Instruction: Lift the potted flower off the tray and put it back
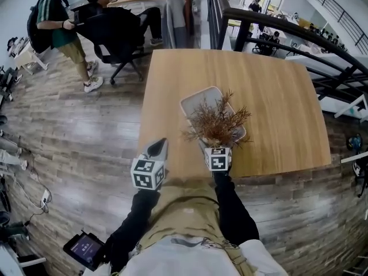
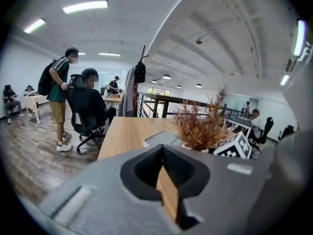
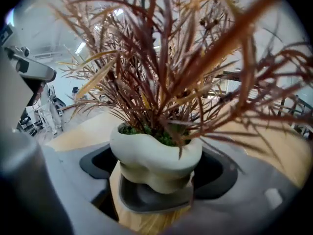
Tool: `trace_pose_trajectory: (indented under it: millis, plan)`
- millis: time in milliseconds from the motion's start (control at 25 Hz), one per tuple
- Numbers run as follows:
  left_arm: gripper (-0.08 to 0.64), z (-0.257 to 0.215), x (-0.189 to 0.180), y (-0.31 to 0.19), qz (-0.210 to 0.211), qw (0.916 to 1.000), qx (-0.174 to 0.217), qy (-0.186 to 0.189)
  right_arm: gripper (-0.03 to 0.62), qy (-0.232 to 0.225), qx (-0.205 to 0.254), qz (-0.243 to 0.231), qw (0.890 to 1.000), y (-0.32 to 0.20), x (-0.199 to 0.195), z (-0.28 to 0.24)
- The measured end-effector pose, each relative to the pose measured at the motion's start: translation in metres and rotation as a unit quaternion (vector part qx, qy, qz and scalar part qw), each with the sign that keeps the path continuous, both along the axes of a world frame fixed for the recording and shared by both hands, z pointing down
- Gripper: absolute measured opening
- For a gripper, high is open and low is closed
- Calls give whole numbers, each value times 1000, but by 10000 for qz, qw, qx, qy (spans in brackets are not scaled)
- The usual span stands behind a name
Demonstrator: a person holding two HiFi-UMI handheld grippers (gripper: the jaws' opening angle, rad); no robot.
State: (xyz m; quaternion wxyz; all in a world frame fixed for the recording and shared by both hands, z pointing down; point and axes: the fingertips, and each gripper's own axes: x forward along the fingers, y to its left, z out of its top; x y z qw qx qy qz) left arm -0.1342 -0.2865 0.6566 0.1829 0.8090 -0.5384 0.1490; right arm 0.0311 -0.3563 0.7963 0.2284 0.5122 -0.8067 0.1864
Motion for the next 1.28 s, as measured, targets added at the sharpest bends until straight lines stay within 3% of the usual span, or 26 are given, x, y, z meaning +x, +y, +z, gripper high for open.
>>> trace_pose_trajectory:
  millis: [360,720,840,1000,1200,1280]
  plan:
    - [2,-8,3,9,8,10000,-92,-13,483,246,-355,-56,9991,8,7,12]
    - [2,-52,8,35,55,9999,-156,50,469,98,-520,-60,9986,65,3,-36]
    - [2,-79,14,43,132,9998,-155,91,415,87,-514,-2,9986,95,1,-75]
    - [2,-124,19,49,245,9995,-37,187,272,179,-316,13,9993,125,3,-137]
    - [2,-170,29,42,469,9982,181,342,79,135,426,372,9983,124,15,-232]
    - [2,-184,36,42,568,9972,286,399,34,87,770,488,9958,123,19,-267]
